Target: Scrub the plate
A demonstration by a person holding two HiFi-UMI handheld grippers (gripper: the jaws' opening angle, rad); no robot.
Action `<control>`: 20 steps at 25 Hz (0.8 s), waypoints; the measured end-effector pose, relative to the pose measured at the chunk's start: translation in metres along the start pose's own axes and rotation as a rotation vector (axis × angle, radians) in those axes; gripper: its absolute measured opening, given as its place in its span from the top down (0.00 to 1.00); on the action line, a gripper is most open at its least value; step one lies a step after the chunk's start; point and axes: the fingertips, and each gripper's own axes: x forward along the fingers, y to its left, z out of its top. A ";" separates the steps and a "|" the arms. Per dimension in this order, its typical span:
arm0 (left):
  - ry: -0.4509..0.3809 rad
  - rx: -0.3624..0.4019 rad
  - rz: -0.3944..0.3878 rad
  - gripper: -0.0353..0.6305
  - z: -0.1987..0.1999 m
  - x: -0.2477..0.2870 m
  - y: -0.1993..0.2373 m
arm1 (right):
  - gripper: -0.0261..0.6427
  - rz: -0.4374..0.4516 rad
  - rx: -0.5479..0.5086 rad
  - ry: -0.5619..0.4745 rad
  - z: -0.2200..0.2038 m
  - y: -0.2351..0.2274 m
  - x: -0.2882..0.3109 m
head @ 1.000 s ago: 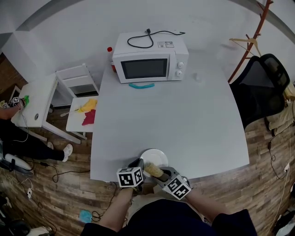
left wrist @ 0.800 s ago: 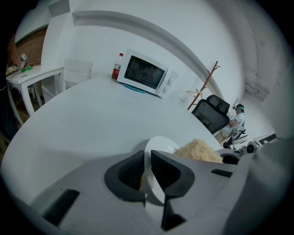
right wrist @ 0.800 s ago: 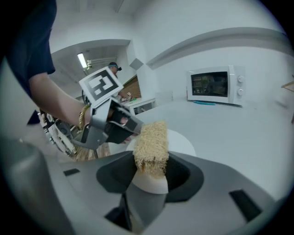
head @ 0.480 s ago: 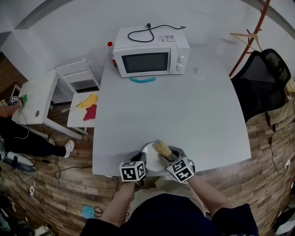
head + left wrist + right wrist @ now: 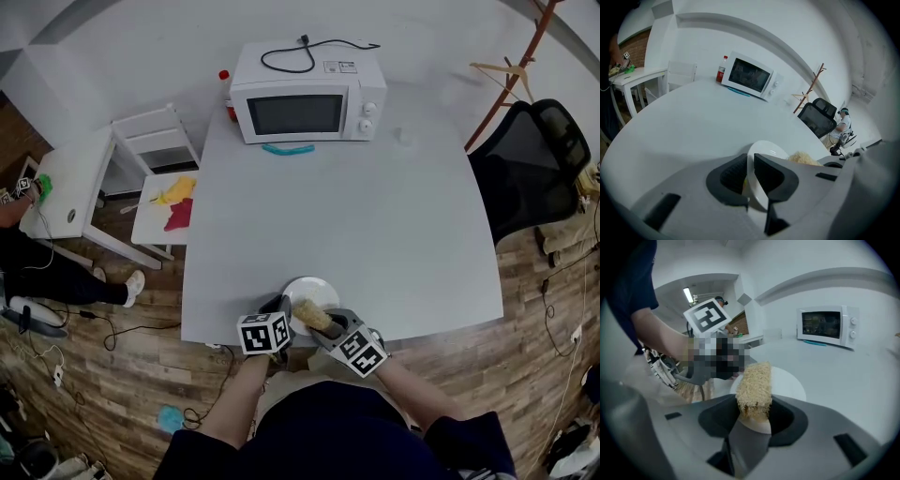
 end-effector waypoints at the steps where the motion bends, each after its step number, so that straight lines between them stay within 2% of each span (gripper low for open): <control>1: 0.001 -0.001 0.001 0.87 0.000 0.000 0.001 | 0.70 0.036 -0.009 0.004 -0.001 0.010 0.000; 6: 0.009 -0.008 0.006 0.87 -0.006 0.002 0.006 | 0.70 0.141 -0.041 0.017 -0.003 0.036 0.004; 10: 0.007 -0.013 0.002 0.87 -0.005 0.002 0.008 | 0.70 0.130 -0.053 0.007 0.002 0.033 0.002; 13: 0.000 -0.004 0.002 0.87 0.001 0.001 0.007 | 0.70 0.029 -0.071 -0.020 0.011 0.007 -0.003; 17: 0.004 0.016 0.000 0.87 0.002 0.001 0.006 | 0.70 -0.144 0.026 -0.066 0.023 -0.046 -0.011; 20: 0.009 0.013 0.001 0.87 0.001 0.000 0.007 | 0.70 -0.196 0.025 -0.031 0.024 -0.069 -0.006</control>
